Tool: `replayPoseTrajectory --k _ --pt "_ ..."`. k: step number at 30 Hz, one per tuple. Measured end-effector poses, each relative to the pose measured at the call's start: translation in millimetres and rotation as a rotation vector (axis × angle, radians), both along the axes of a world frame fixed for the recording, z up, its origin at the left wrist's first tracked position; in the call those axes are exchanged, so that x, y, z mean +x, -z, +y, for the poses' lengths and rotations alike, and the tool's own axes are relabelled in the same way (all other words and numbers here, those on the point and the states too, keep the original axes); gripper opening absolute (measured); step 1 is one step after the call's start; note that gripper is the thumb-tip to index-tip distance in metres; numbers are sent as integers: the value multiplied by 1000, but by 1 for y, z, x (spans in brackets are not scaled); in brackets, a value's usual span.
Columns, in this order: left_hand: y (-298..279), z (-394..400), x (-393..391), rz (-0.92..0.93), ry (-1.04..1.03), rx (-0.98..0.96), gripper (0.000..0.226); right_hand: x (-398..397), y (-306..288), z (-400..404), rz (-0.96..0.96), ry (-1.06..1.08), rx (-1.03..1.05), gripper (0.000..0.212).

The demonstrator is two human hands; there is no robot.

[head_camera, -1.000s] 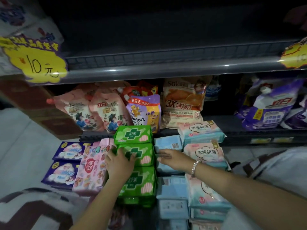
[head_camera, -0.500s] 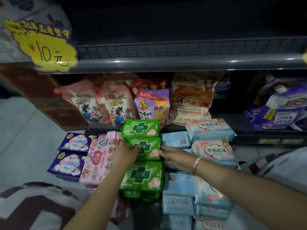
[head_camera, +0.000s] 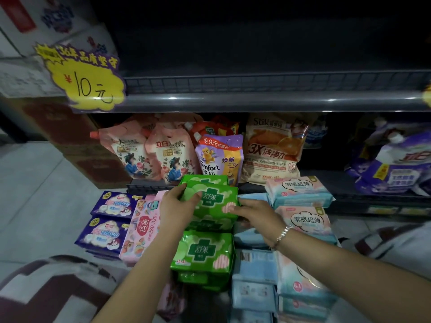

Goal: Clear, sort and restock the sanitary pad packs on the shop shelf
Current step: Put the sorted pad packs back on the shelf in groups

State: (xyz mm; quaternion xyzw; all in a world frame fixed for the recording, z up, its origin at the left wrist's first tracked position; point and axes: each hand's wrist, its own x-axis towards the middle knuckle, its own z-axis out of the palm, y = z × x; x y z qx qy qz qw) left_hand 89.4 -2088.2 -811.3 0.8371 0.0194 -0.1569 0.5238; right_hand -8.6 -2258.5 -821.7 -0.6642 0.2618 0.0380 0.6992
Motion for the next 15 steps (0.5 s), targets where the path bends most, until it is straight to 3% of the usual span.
replayPoseTrajectory --k 4,6,9,13,15 --pt "-21 0 -9 27 -6 -123 54 -4 -14 -3 -81 46 -8 28" --pt "-25 2 -11 76 -14 -233 47 -6 -21 -6 -121 53 -14 30" --pt "-28 2 -17 93 6 -311 59 -10 -33 -8 -183 66 -18 29" --pt "-33 0 -26 71 123 -333 97 -13 -47 -17 -232 64 -34 26" --pt "-39 2 -26 50 173 -318 99 -16 -52 -22 -246 60 -41 33"
